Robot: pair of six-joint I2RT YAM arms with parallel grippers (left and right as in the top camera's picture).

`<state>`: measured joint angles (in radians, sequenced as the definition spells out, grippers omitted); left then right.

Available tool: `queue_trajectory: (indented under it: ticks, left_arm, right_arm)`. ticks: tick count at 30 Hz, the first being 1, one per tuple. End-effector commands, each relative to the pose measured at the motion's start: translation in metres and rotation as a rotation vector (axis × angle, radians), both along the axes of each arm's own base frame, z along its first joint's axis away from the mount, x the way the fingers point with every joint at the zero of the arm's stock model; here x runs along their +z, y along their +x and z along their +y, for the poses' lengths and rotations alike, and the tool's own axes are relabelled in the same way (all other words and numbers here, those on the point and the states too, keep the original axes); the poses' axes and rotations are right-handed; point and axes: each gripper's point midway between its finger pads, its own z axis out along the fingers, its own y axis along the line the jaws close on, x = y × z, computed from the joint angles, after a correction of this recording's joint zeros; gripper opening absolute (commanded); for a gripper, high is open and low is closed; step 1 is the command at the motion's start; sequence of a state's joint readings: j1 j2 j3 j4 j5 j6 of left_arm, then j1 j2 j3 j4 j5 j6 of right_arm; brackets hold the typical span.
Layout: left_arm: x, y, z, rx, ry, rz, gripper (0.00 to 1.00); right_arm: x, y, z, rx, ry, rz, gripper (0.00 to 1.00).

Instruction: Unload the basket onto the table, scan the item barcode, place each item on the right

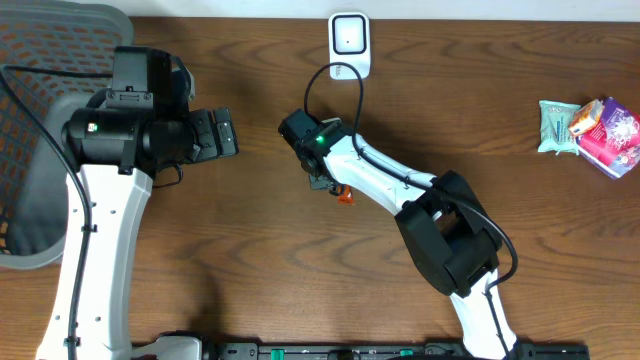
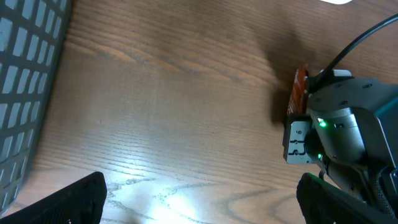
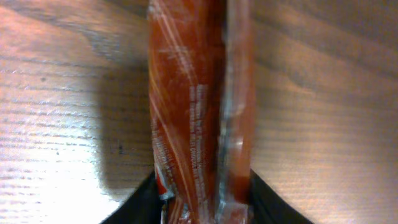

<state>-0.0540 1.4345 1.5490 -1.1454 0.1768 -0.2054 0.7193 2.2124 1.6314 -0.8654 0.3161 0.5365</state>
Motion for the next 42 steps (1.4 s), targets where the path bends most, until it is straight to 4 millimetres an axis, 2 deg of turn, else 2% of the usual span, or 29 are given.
queue_trajectory:
  ticks: [1, 5, 10, 14, 17, 23, 26, 29, 31, 33, 34, 38, 42]
  left_arm:
    - [0.000, 0.001, 0.002, 0.004, 0.006, 0.000, 0.98]
    - [0.000, 0.001, 0.002, 0.004, 0.007, 0.000, 0.98]
    - [0.000, 0.001, 0.002, 0.004, 0.006, 0.000, 0.98]
    - [0.000, 0.001, 0.002, 0.004, 0.006, 0.000, 0.98]
    - [0.000, 0.001, 0.002, 0.003, 0.007, 0.000, 0.98]
    - [0.000, 0.001, 0.002, 0.004, 0.006, 0.000, 0.98]
    - [0.000, 0.001, 0.002, 0.004, 0.006, 0.000, 0.98]
    - [0.000, 0.001, 0.002, 0.004, 0.006, 0.000, 0.98]
    - [0.000, 0.001, 0.002, 0.004, 0.006, 0.000, 0.98]
    - [0.000, 0.001, 0.002, 0.004, 0.006, 0.000, 0.98]
    - [0.000, 0.001, 0.002, 0.004, 0.006, 0.000, 0.98]
    - [0.000, 0.001, 0.002, 0.004, 0.006, 0.000, 0.98]
    - [0.000, 0.001, 0.002, 0.004, 0.006, 0.000, 0.98]
  right_arm:
    - [-0.008, 0.002, -0.007, -0.028, 0.001, 0.033, 0.19]
    - [0.002, 0.009, -0.013, -0.063, 0.042, 0.068, 0.02]
    - [0.012, 0.015, -0.011, -0.053, 0.185, 0.173, 0.01]
    - [0.021, 0.011, 0.003, 0.033, 0.446, 0.323, 0.01]
    - [0.035, 0.008, 0.010, 0.107, 0.663, 0.409, 0.01]
    - [0.052, 0.005, -0.006, 0.139, 0.959, 0.494, 0.01]
    - [0.047, -0.001, -0.022, 0.104, 1.096, 0.525, 0.01]
    - [0.031, -0.005, -0.043, 0.029, 1.150, 0.536, 0.01]
    - [0.018, -0.009, -0.063, -0.048, 1.144, 0.545, 0.11]
    - [0.012, -0.007, -0.086, -0.118, 1.154, 0.539, 0.32]
    - [0.011, -0.005, -0.097, -0.150, 1.146, 0.535, 0.39]
    - [0.016, 0.002, -0.135, -0.245, 1.092, 0.514, 0.48]
    - [0.036, 0.006, -0.151, -0.239, 1.001, 0.472, 0.48]
